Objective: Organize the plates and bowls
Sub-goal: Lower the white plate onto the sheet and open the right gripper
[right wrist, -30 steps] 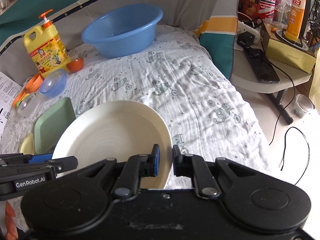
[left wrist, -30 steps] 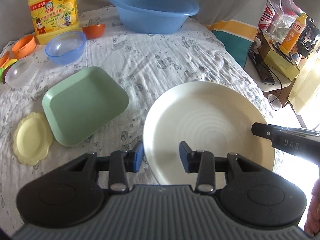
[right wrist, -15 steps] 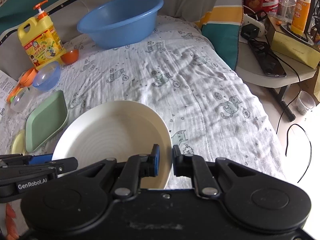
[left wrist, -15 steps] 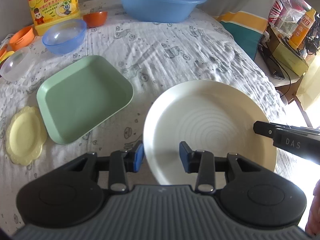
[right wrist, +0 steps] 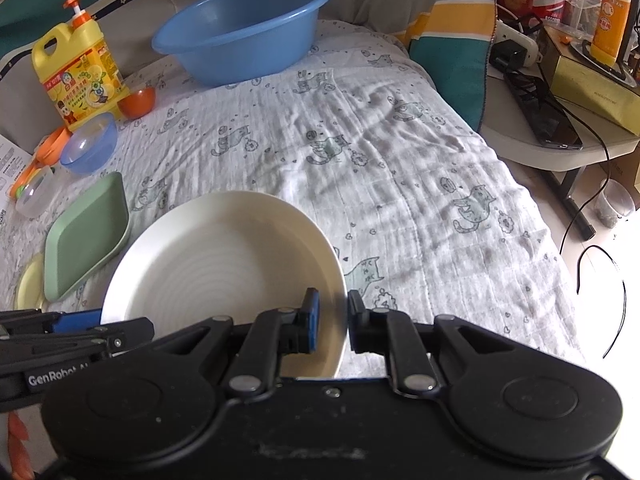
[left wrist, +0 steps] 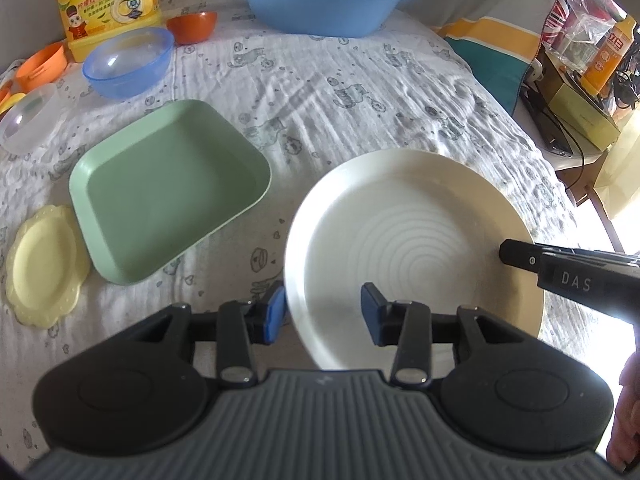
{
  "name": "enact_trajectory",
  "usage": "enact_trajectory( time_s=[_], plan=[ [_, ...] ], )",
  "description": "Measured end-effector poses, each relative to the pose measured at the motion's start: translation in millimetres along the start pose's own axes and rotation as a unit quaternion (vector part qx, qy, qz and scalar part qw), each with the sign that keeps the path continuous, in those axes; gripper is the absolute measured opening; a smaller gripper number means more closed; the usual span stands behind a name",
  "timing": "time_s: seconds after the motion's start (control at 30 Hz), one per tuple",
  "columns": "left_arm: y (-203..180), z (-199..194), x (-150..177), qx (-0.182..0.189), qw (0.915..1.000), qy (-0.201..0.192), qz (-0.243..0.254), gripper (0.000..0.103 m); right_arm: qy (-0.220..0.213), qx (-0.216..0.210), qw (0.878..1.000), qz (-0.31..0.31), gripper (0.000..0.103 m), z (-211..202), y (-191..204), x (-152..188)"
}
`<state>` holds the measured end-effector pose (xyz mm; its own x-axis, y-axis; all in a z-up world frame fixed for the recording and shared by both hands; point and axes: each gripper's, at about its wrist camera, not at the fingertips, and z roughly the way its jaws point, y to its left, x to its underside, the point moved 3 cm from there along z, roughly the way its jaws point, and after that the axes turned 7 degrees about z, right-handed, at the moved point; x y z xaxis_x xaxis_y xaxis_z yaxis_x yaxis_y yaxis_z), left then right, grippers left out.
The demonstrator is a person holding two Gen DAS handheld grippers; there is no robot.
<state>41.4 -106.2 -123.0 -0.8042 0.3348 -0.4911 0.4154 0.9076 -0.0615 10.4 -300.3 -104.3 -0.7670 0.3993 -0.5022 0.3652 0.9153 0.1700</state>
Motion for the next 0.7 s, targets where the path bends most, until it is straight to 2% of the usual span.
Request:
enact_trajectory(
  time_s=[0.03,0.07,0.1,0.13,0.2,0.27,0.3,0.47,0.7],
  plan=[
    [-1,0,0,0.000,1.0000,0.001,0.002,0.046,0.000,0.000,1.000,0.001,0.017,0,0,0],
    [-2,1,0,0.000,1.0000,0.002,0.003,0.051,0.000,-0.002,1.000,0.001,0.025,1,1,0],
    [-2,2,1,-0.002,1.0000,0.003,0.004,0.062,-0.002,-0.002,1.000,0.001,0.035,0,1,0],
    [-1,2,1,-0.008,1.0000,0.001,0.003,0.075,-0.004,0.000,1.000,0.000,0.041,0,2,0],
    [0,-1,1,-0.017,0.9998,-0.005,0.002,0.089,-0.010,0.003,1.000,-0.004,0.070,-1,2,-1],
    [2,-5,-1,-0.022,0.9997,-0.011,-0.002,0.098,-0.018,0.004,1.000,-0.001,0.091,-4,0,-3],
    [4,-7,-1,-0.024,0.9996,-0.013,-0.005,0.103,-0.022,0.004,1.000,0.000,0.097,-6,0,-4],
    [11,-16,-4,-0.022,0.9995,-0.014,-0.020,0.103,-0.032,0.008,0.999,0.003,0.103,-13,0,-8],
    [14,-35,-2,-0.023,0.9989,-0.034,-0.022,0.103,-0.043,0.009,0.999,-0.006,0.103,-28,9,-9]
  ],
)
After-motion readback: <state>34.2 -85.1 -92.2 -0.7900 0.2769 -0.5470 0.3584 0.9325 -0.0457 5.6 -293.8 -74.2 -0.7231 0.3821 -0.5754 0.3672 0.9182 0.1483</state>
